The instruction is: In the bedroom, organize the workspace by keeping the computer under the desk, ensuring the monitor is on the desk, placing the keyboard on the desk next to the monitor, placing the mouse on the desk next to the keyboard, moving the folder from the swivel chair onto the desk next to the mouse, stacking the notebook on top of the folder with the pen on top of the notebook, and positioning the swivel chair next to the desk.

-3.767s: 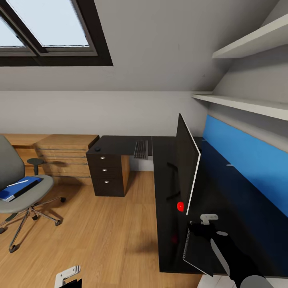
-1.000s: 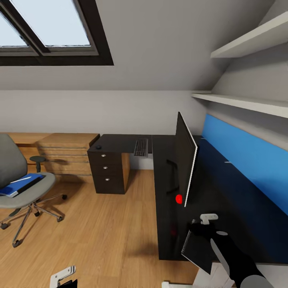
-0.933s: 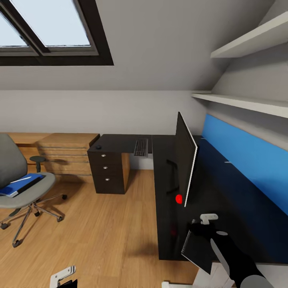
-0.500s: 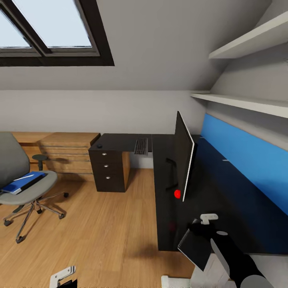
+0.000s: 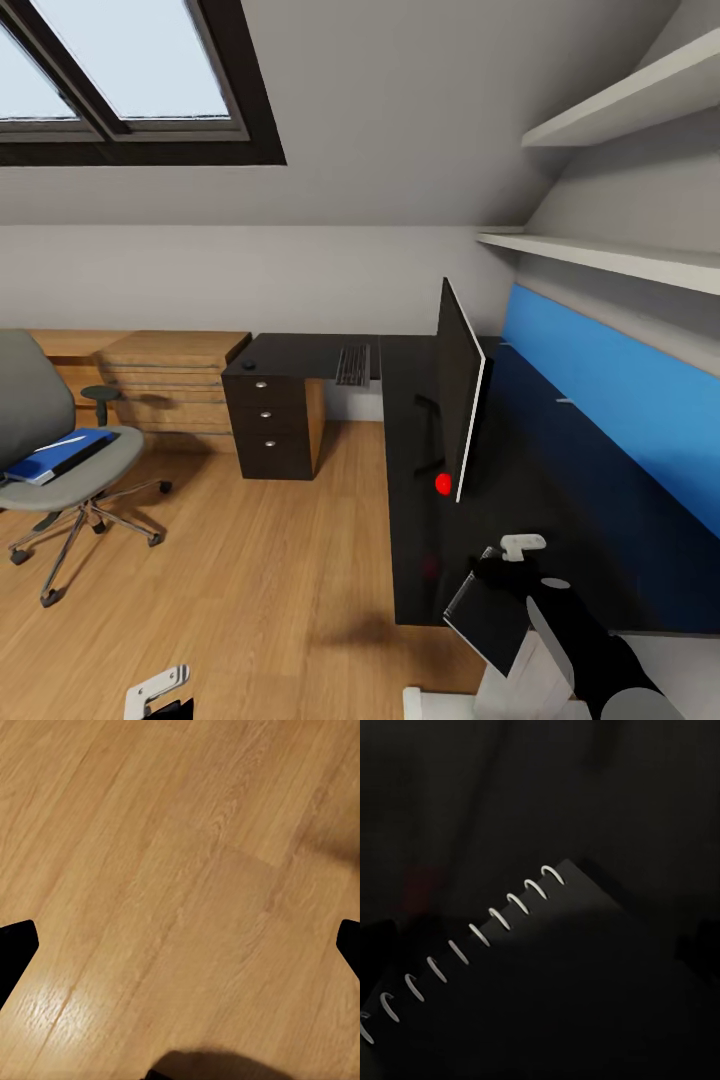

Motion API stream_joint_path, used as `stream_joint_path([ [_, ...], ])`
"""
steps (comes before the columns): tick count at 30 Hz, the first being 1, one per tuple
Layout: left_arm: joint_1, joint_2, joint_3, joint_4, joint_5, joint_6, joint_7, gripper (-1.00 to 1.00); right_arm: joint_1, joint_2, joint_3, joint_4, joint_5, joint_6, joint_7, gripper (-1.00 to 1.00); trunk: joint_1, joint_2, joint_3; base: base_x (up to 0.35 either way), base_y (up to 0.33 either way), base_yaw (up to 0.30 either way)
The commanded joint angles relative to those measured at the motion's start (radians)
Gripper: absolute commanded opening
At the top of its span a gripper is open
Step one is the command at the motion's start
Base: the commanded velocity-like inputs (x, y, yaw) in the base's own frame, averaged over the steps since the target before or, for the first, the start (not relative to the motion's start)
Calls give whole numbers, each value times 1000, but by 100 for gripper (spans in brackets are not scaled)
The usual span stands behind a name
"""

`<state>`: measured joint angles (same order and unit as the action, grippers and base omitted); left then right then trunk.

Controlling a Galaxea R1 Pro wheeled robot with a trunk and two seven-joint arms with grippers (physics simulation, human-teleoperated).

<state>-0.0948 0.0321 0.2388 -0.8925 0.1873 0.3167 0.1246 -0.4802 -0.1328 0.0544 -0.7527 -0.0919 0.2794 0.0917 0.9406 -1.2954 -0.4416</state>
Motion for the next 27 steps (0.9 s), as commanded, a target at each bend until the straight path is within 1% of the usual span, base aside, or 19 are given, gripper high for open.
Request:
stream_joint_path([
  [1,0,0,-1,-2,11,5,6,100,0,-1,2,-1,-13,6,-2,100,0,-1,-1,-1,0,0],
  [8,0,-1,-2,-2,11,4,6,100,0,-1,-2,-13,-15,-38,-3,100,0,-1,-1,0,0,0],
  [11,0,-1,-3,-2,11,4,5,100,0,-1,-11,-20,-15,-58,-3,100,0,-1,-1,0,0,0],
  [18,0,-1,-4,-2,11,4,6,100,0,-1,-55,-41,-15,-73,-2,100,-27,48,21,0,0,0],
  [27,0,-2,-5,-2,9,4,7,100,0,-1,-68,-74,-16,-74,-1,100,-61,111,49,0,0,0],
])
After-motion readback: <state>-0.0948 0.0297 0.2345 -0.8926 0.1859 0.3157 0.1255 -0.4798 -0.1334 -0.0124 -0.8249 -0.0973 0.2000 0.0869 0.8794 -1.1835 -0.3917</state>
